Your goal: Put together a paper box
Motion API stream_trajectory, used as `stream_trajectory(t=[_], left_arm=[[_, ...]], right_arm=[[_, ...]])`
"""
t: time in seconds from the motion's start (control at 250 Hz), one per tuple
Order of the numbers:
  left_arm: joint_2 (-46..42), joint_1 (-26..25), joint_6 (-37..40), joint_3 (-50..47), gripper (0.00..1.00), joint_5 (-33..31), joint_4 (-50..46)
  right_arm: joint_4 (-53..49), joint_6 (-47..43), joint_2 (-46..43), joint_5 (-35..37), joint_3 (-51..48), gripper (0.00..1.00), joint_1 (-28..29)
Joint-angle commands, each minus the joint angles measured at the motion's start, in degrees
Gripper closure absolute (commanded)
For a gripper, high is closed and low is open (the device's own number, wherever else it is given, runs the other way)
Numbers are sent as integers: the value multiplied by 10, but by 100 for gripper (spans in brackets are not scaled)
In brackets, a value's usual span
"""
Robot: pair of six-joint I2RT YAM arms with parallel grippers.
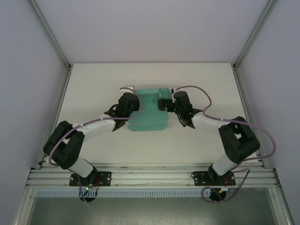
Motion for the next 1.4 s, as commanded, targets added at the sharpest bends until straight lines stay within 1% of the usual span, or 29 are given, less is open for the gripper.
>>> stream_trajectory(t=[0.0, 0.136, 0.24, 0.296, 0.336, 0.412, 0.472, 0.528, 0.624, 0.688, 0.72, 0.835, 0.875, 0.911, 0.963, 1.047, 1.111, 1.167, 1.271, 1.395], left_arm=[[-12, -5, -10, 15, 100, 2, 8], [-14, 3, -6, 10, 100, 2, 0], [-19, 12, 0, 6, 100, 14, -3], [-23, 13, 10, -1, 100, 21, 2], [-26, 14, 14, -6, 100, 26, 9], [-31, 14, 23, -13, 100, 38, 17], [-31, 14, 24, -13, 100, 39, 17], [-31, 14, 29, -14, 100, 44, 19], [-33, 14, 35, -18, 100, 57, 29], [-33, 15, 36, -20, 100, 59, 34], [-32, 15, 37, -19, 100, 60, 32], [-29, 14, 38, -16, 100, 56, 28], [-28, 14, 39, -16, 100, 56, 28], [-28, 15, 41, -16, 100, 58, 29], [-26, 14, 45, -16, 100, 59, 29], [-23, 14, 50, -17, 100, 59, 33], [-21, 15, 53, -18, 100, 57, 36], [-16, 14, 53, -15, 100, 54, 31], [-9, 15, 53, -7, 100, 52, 21], [-9, 15, 54, -8, 100, 58, 23]], right_arm=[[12, 3, -30, 58, -6, 0, 5], [-45, -23, -123, 29, -45, 0, 4], [-119, -29, -214, 7, -64, 0, -4], [-178, -19, -245, -4, -56, 0, -23], [-203, -18, -273, -16, -54, 0, -39], [-211, -19, -307, -37, -59, 0, -73], [-210, -25, -318, -69, -58, 1, -98], [-219, -36, -309, -93, -46, 4, -115], [-245, -71, -260, -130, -11, 17, -133], [-257, -98, -219, -161, 13, 18, -136], [-264, -113, -199, -185, 28, 21, -135], [-278, -167, -144, -307, 61, 29, -134], [-277, -181, -134, -331, 67, 31, -130], [-273, -190, -128, -339, 69, 34, -126], [-267, -200, -121, -350, 73, 41, -120], [-268, -214, -107, -384, 83, 45, -112], [-272, -229, -99, -404, 88, 45, -101], [-282, -243, -90, -405, 95, 45, -88], [-288, -258, -74, -396, 108, 45, -71], [-275, -251, -49, -380, 127, 46, -61]])
